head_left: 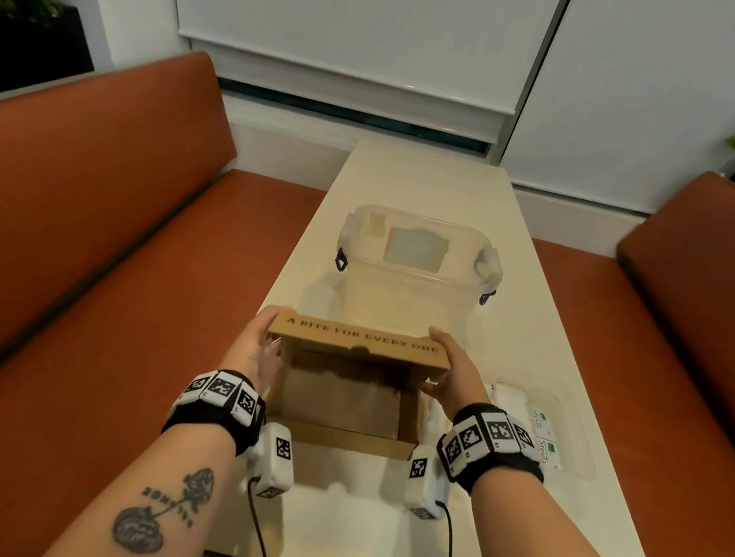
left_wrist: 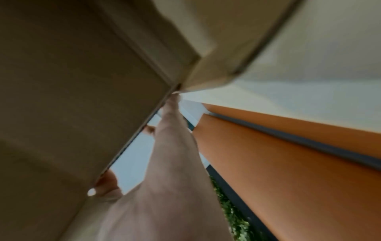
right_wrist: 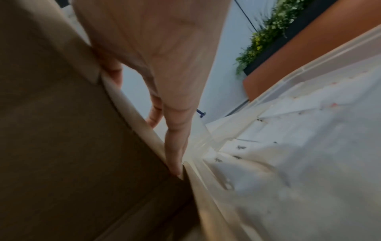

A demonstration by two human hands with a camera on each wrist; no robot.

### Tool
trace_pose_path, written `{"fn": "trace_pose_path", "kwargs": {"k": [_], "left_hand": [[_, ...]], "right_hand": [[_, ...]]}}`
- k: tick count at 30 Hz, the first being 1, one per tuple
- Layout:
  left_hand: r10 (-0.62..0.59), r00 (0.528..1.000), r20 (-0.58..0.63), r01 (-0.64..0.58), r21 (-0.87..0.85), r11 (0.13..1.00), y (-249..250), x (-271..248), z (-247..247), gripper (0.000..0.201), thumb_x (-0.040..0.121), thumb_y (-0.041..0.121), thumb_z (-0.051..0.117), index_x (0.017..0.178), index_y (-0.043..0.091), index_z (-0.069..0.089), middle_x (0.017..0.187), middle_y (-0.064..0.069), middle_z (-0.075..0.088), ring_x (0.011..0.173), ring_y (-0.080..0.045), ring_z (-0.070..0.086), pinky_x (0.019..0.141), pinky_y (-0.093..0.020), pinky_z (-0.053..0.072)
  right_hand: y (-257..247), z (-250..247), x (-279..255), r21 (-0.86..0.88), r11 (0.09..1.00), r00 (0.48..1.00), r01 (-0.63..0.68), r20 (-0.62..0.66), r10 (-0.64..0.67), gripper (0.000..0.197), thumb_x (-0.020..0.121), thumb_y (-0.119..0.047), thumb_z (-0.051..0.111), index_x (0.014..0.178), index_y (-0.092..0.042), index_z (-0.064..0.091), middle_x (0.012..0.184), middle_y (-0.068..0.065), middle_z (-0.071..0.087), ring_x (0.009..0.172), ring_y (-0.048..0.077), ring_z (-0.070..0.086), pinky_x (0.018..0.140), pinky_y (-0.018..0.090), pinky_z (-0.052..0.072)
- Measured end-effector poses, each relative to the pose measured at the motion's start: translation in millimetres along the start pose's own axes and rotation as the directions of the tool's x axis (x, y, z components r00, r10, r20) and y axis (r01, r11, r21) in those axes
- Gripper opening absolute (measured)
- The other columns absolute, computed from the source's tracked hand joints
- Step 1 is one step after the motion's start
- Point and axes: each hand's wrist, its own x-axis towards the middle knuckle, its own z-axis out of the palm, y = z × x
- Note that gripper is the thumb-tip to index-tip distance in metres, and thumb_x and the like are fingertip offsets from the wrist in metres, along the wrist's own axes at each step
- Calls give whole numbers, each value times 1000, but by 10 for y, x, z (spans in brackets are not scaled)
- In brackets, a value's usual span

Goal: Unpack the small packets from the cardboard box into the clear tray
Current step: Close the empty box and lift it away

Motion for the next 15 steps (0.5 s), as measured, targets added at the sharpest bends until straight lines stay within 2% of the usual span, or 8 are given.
{"fn": "trace_pose_path", "kwargs": {"k": [2, 3, 4, 7, 9, 10, 11, 15], "left_hand": [[5, 1000, 6, -6, 52, 999, -62, 27, -140, 18, 75, 27, 71, 85, 15, 63, 90, -5, 68, 96, -23, 61, 88, -35, 48], [4, 1000, -7, -3, 85, 996, -84, 34, -192, 26, 75, 26, 72, 94, 11, 64, 94, -7, 69, 98, -24, 62, 89, -35, 48], [7, 1000, -30, -3, 114, 993, -99, 47, -229, 32, 76, 25, 71, 102, 8, 64, 97, -9, 70, 98, -23, 63, 89, -35, 48], [56, 994, -93, -31, 247, 968, -122, 82, -321, 30, 80, 22, 71, 106, 8, 67, 92, -6, 72, 92, -19, 62, 89, -34, 48], [66, 991, -117, -31, 281, 959, -134, 100, -374, 28, 79, 19, 73, 104, 6, 69, 85, -5, 73, 80, -15, 65, 71, -24, 56], [56, 991, -125, -19, 278, 960, -139, 99, -393, 27, 79, 18, 73, 103, 5, 68, 83, -5, 73, 75, -13, 66, 62, -20, 56], [41, 991, -129, -4, 275, 961, -140, 100, -407, 26, 78, 17, 74, 101, 6, 69, 82, -6, 73, 72, -13, 67, 57, -18, 55], [-33, 993, -115, 71, 341, 937, -111, 126, -469, 25, 78, 18, 75, 102, 11, 70, 92, -11, 72, 78, -18, 66, 65, -26, 57]], "right_hand": [[29, 9, 5, -110, 994, 1000, 7, -12, -9, 7, 92, -15, 51, 99, -13, 55, 100, 14, 59, 80, 18, 61, 62, 24, 52], [63, 7, 19, -182, 983, 999, 22, -23, -26, 13, 91, -7, 51, 104, -10, 54, 105, 16, 59, 78, 20, 61, 60, 23, 52], [102, 2, 41, -241, 970, 998, 39, -32, -48, 18, 90, -4, 51, 108, -10, 53, 109, 18, 59, 81, 23, 62, 64, 25, 54], [174, 20, 70, -355, 933, 994, 66, -58, -92, 25, 89, -6, 56, 113, -13, 54, 119, 13, 59, 98, 30, 63, 87, 40, 54], [206, 34, 95, -427, 901, 991, 81, -63, -119, 31, 89, -10, 58, 119, -15, 52, 121, 9, 59, 100, 28, 63, 89, 41, 53], [217, 39, 101, -466, 880, 989, 89, -64, -134, 33, 89, -12, 58, 121, -16, 51, 120, 7, 59, 99, 25, 63, 87, 38, 54], [228, 47, 106, -502, 859, 987, 96, -66, -149, 34, 90, -14, 58, 122, -17, 50, 120, 6, 59, 97, 22, 63, 84, 35, 54], [283, 92, 130, -626, 773, 982, 100, -65, -179, 36, 91, -19, 55, 126, -22, 48, 117, 2, 59, 84, 13, 60, 61, 18, 48]]}}
